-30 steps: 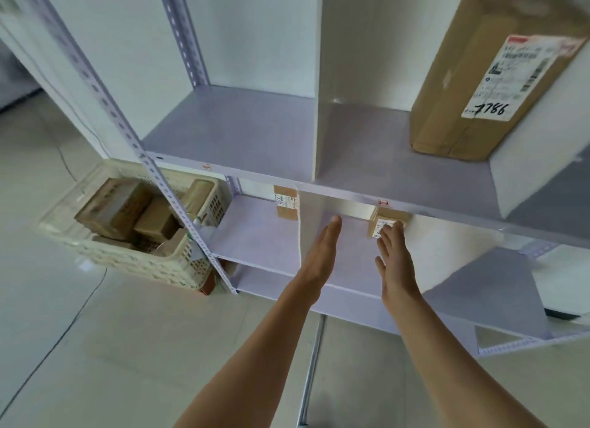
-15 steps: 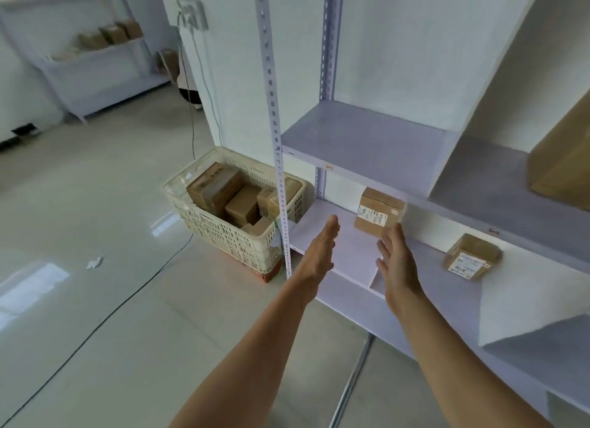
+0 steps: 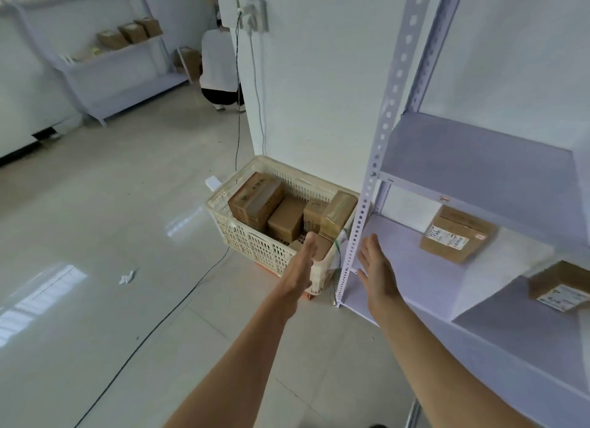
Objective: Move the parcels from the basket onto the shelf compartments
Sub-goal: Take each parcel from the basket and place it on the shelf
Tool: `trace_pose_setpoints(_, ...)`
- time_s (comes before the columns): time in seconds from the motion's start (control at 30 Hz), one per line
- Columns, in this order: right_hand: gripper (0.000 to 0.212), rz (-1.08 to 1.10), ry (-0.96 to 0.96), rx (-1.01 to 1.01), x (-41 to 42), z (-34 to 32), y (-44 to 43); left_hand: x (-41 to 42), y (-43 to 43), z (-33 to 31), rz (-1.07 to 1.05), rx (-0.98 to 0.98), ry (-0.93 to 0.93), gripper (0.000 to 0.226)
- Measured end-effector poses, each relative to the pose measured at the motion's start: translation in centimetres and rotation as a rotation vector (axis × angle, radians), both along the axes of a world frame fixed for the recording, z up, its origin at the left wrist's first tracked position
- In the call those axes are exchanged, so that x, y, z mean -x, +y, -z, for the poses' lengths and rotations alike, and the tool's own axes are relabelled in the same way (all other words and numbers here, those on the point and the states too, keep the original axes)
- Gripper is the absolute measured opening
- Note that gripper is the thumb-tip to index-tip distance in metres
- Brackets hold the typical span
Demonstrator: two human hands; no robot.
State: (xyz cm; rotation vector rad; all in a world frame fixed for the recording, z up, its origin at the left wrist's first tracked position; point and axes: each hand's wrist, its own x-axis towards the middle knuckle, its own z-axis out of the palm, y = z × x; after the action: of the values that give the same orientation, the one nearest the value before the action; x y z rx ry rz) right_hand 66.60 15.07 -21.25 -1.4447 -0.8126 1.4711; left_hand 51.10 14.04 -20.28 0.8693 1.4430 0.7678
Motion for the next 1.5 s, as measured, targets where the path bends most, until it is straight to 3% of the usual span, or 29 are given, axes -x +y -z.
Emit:
trace_pose_setpoints(0.4,0.07,-0.016,0.005,0.095,7.2,5.7,14.2,6.7,14.2,4.7,0.041,0.122,0.017,0.087)
trace_pose_setpoints(0.53,0.091,-0.013,-0.039,0.154,8.5,7.8,20.4,7.7,21.0,6.6,0.088,0.172,0.005,0.085)
trace_pose_setpoints(0.67,0.086,0.031,-0.061,0.194,8.9,10.1,25.2,8.1,26.8,9.1,0.112,0.217,-0.011,0.091)
trace_pose_setpoints(0.8,0.103,0.106,-0.098,0.274,8.7,12.6,29.2,8.4,31.3,11.6,0.161,0.262,-0.004,0.088)
trace_pose_setpoints(1.13,0.078,0.337,-0.113,0.434,9.4,20.6,37.1,9.6,42.0,20.8,0.364,0.383,-0.009,0.087)
trace_pose_setpoints(1.5,0.073,0.444,-0.283,0.51,7.2,28.1,42.2,6.6,48.4,31.3,0.5,0.507,-0.044,0.086)
